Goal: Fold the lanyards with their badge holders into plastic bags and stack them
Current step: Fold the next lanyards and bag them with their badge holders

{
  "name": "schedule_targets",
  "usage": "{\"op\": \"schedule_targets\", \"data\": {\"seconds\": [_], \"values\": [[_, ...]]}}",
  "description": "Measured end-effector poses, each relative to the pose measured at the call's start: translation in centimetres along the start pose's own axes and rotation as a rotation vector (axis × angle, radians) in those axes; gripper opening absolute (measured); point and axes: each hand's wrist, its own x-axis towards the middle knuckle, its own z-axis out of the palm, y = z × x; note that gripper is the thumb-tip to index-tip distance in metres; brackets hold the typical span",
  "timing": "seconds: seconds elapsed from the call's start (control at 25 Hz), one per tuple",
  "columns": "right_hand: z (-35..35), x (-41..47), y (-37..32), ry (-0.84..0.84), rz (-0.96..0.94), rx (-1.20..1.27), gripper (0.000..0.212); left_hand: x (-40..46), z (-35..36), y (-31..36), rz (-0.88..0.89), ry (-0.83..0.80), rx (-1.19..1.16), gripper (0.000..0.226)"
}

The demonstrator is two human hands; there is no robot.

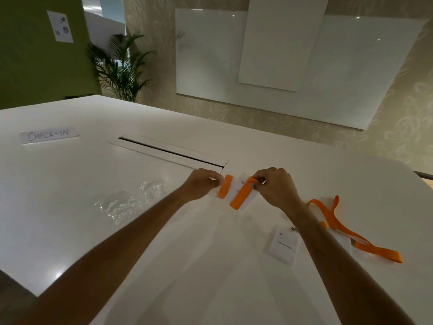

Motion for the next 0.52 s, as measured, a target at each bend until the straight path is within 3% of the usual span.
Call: {"op": "schedule_targets", "data": {"seconds": [0.2, 0.36, 0.52], "values": [[0.9, 0.2, 0.6, -0.027, 0.020, 0.011, 0.024, -1.3, -6.7, -5.3, -0.155, -0.369, 0.483, 0.052], [2.2, 0.2, 0.8, -0.027, 0.034, 0.040, 0.023, -3.5, -11.2, -8.2, -0.306, -0.657, 0.638, 0.075], [3.5, 0.7, 0.2, -0.023, 0.024, 0.078, 0.022, -5.0, -14.6, -10.6, -0.407, -0.819, 0.800, 0.111]]}}
